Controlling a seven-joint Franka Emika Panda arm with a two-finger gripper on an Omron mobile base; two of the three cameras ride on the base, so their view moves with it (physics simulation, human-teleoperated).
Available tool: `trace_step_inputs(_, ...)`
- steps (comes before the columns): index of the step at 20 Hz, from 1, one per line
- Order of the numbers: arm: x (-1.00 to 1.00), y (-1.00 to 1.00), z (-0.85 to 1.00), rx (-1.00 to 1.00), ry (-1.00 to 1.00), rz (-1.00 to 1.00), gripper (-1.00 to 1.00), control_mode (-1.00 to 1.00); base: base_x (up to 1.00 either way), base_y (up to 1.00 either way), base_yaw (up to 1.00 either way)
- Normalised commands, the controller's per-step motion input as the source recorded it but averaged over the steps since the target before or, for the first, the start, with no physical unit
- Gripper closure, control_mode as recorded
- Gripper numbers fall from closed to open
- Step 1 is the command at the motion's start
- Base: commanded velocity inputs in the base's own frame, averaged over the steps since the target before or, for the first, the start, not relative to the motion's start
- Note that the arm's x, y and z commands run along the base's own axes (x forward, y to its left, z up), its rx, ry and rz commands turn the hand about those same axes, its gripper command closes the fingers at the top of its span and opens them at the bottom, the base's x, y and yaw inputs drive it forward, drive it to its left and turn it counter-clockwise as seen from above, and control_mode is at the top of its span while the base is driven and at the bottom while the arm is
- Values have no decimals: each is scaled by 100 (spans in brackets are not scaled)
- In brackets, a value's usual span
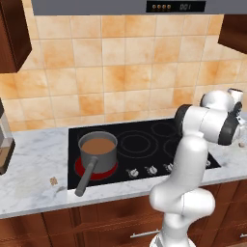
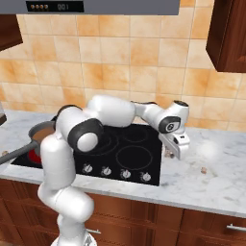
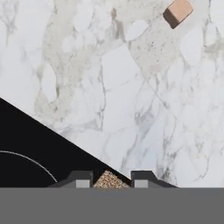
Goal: Pick up the sugar cube(s) and place them in the saucepan with hot chocolate.
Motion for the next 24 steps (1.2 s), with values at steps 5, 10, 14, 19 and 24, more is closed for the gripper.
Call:
trace_step_inputs(5, 0, 100, 80, -5, -2, 14, 100, -100, 0, 0, 0)
trace_step_inputs(10, 1, 100, 83, -7, -6, 20, 100, -100, 0, 0, 0)
trace_step_inputs(14, 9, 100, 74, -5, -5, 23, 100, -100, 0, 0, 0)
trace_step_inputs(19, 13, 100, 56, -2, -1, 19, 100, -100, 0, 0, 0)
trace_step_inputs(24, 34, 100, 19, 0, 0, 7, 100, -100, 0, 0, 0)
